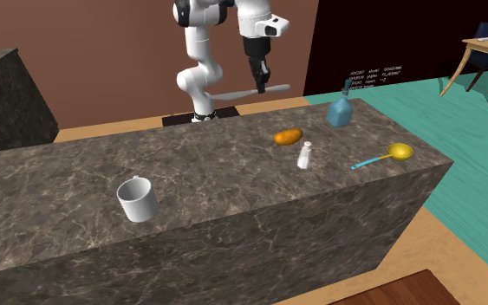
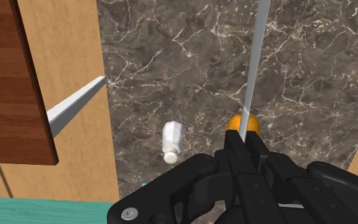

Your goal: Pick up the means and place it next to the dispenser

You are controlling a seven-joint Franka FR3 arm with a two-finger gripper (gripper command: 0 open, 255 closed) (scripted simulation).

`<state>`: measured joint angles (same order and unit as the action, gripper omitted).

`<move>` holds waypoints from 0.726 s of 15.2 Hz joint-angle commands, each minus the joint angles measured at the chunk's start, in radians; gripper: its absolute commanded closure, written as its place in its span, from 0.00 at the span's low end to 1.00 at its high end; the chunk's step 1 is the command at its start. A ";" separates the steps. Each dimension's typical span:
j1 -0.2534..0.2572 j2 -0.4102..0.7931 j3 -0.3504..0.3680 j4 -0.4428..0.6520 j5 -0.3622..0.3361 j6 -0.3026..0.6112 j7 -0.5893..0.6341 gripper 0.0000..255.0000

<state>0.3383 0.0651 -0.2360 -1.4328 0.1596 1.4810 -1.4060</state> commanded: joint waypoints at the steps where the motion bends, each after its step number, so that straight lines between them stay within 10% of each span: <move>1: 0.028 -0.040 0.023 -0.046 -0.010 0.014 0.049 1.00; 11: 0.146 -0.155 0.153 -0.189 -0.025 0.079 0.291 1.00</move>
<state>0.4746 -0.0864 -0.0947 -1.6156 0.1341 1.5533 -1.1381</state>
